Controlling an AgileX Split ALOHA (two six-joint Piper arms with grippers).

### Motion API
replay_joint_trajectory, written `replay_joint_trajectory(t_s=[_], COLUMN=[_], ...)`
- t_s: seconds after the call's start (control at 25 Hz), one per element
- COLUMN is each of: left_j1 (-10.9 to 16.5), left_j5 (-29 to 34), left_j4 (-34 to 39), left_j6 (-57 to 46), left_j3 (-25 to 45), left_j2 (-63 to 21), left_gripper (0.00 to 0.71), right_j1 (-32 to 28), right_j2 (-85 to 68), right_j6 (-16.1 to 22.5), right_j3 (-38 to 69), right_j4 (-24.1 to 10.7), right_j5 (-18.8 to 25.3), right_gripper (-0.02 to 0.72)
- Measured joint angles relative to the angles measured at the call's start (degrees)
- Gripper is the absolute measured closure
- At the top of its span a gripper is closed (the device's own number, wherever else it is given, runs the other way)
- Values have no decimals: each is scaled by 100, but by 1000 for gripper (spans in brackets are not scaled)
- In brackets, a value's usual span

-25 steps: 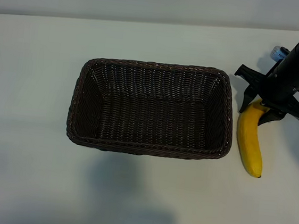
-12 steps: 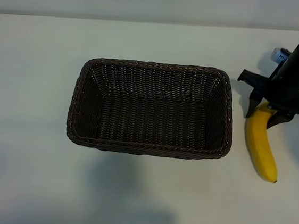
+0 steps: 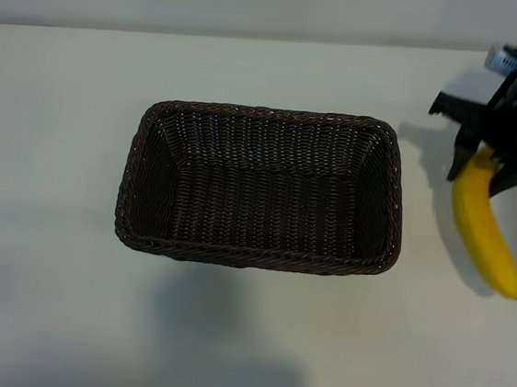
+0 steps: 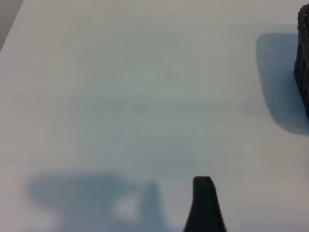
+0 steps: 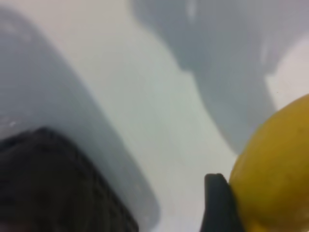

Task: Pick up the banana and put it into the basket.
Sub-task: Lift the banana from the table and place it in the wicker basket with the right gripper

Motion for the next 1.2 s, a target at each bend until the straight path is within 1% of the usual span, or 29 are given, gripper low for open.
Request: replay_joint_trajectory(t_s=[0.08, 0.16, 0.32, 0.44, 0.52, 0.64, 0.76, 0.84, 1.08, 1.2], left_j1=[0, 0, 0, 0, 0, 0, 0, 0, 0, 0], left_j5=[0, 0, 0, 0, 0, 0, 0, 0, 0, 0], left_j4=[0, 0, 0, 0, 0, 0, 0, 0, 0, 0], left_j6=[0, 0, 0, 0, 0, 0, 0, 0, 5, 5], left_j3=[0, 0, 0, 0, 0, 0, 0, 0, 0, 0], left_j2=[0, 0, 0, 0, 0, 0, 0, 0, 0, 0], left_gripper=[162, 162, 162, 162, 162, 162, 162, 162, 162, 162], right_j1=[0, 15, 156, 429, 649, 890, 1040, 1171, 1945, 2404], right_j2=[-5, -5, -18, -18, 2, 76, 164, 182, 182, 182], right_j6=[-188, -401, -962, -1214, -1374, -1511, -1640, -1810, -2647, -3176], right_j3=[-356, -732, -1254, -1437, -1505, -1610, -1732, -1828, -2120, -2259], right_j4=[-29, -4, 50, 121, 134, 147, 144, 134, 52, -273], right_j5=[300, 450, 464, 472, 477, 510, 523, 529, 535, 528], right_gripper=[261, 261, 261, 261, 261, 261, 261, 261, 261, 261])
